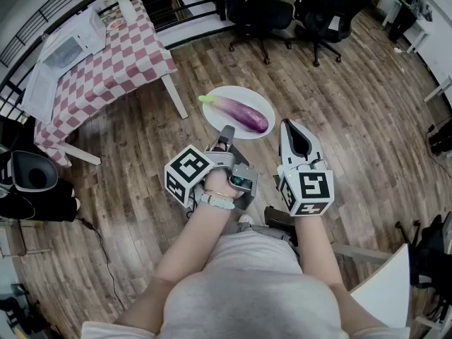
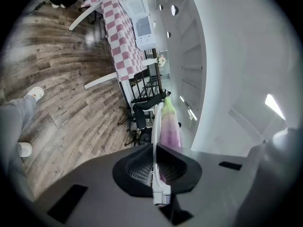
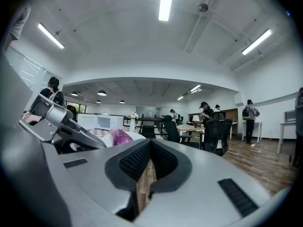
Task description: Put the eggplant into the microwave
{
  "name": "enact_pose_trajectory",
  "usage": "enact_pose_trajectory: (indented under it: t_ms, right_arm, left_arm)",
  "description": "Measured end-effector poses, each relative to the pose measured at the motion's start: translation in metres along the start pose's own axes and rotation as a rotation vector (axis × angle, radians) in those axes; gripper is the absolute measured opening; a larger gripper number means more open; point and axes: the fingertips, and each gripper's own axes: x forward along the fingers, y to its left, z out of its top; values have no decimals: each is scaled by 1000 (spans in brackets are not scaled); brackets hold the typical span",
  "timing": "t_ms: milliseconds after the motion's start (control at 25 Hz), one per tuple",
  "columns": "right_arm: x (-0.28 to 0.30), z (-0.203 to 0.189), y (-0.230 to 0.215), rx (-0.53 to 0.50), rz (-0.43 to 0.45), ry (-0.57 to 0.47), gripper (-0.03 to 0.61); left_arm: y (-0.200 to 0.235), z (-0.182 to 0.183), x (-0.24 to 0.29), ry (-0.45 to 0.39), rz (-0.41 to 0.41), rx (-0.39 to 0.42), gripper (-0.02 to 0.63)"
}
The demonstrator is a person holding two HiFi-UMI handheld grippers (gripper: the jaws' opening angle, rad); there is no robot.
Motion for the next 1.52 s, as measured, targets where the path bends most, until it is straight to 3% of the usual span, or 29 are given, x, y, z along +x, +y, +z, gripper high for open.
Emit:
enact_pose_trajectory:
  t_ms: [520,720,1520]
  right_arm:
    - [4,-2,-2,34,16,-38,26]
    - [55,8,38,2,20,-16,26]
    - [177,17,104,21,82,-6,26]
  left_arm:
    - [6,-1,-1,-15,3,4,18]
    - [6,67,11,-9,6,-7,19]
    - [7,208,52,-54,34,-51,20]
